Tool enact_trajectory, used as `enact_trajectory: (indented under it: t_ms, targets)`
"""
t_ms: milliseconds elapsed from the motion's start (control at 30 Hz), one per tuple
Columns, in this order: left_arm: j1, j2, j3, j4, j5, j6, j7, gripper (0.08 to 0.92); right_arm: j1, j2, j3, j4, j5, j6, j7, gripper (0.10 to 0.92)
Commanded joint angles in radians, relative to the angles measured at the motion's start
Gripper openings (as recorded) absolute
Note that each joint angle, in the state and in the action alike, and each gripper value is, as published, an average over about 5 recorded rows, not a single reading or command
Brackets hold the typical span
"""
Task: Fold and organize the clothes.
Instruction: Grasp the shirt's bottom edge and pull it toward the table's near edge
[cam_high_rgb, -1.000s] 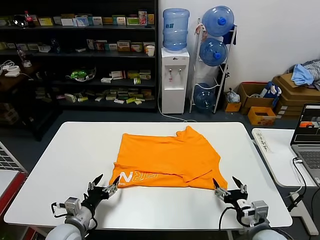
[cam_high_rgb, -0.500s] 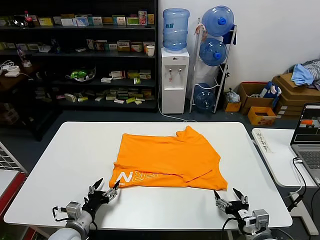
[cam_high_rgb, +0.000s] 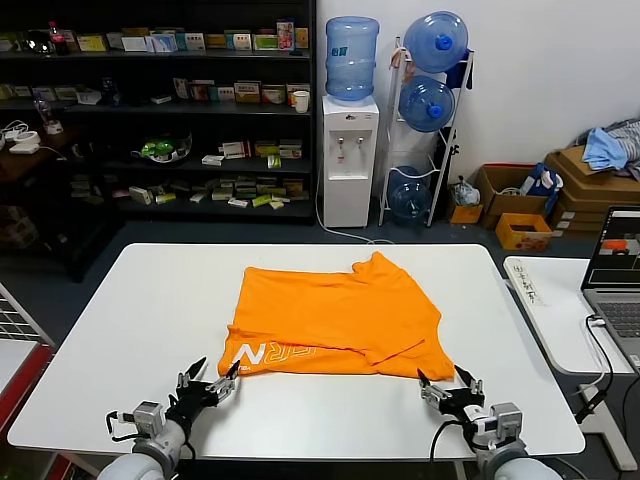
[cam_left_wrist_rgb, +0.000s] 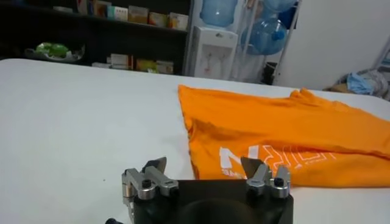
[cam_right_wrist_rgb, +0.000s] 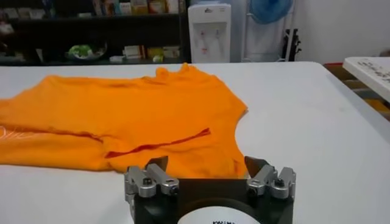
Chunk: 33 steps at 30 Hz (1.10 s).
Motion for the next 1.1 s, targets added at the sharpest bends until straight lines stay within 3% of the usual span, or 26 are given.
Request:
enact_trajectory:
  t_ms: [33,733,900,1100]
  targets:
    - [0.002,-0.001,0.007,0.004,0.0,0.01,0.001,0.807,0.047,0.001,-0.018,-0.043,0.01,-0.017,0.006,0.719]
    - [0.01,0.01,0.006,-0.025,-0.006,0.008,0.0,0.225,-0.064,-0.034,0.041,0.047,0.04,-0.015,0.018,0.136]
    - [0.048,0.046,-0.008,-0.088,-0.047,0.028,-0.02,0.103,-0.117,-0.06,0.067,0.104,0.075,-0.023,0.032,0.124]
    - [0.147,0.114,-0.047,-0.193,-0.129,0.075,-0.082,0.091,-0.224,-0.1,0.116,0.191,0.138,-0.042,0.06,0.124]
